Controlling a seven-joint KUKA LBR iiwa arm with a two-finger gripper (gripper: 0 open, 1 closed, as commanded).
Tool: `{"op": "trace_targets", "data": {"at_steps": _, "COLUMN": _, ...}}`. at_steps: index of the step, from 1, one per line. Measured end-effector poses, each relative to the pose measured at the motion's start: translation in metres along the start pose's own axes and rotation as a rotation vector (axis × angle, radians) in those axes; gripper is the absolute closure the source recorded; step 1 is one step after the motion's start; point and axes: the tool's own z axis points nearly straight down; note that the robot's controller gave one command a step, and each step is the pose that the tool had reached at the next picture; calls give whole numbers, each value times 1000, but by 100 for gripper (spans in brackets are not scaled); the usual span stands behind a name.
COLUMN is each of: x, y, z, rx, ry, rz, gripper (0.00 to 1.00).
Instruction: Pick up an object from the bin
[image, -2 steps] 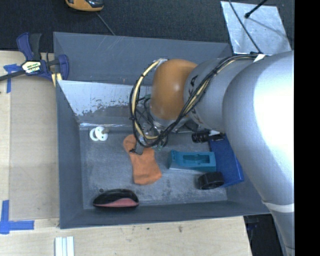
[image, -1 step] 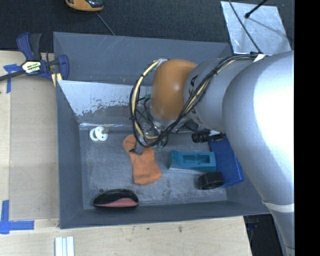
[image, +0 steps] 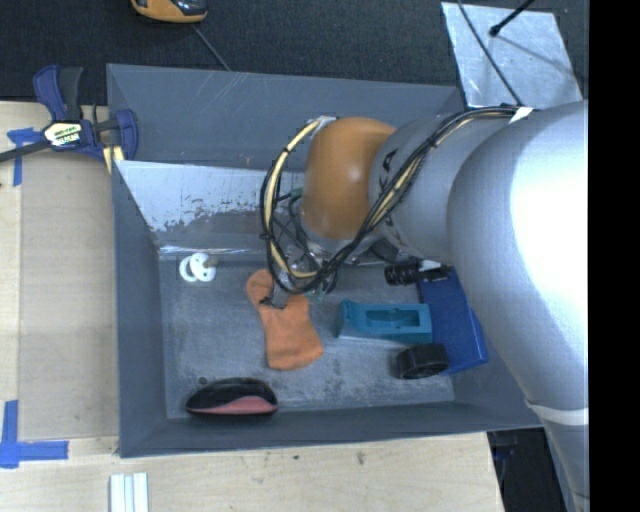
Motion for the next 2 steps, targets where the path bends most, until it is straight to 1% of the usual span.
{"op": "trace_targets", "data": {"at_steps": 1, "x": 1, "y": -1, "z": -15, "rx": 2, "ry": 6, "rz": 1, "gripper": 100}}
{"op": "trace_targets", "data": {"at_steps": 2, "x": 1, "y": -1, "z": -37, "rx": 1, "ry": 4, "rz": 0, "gripper": 100}}
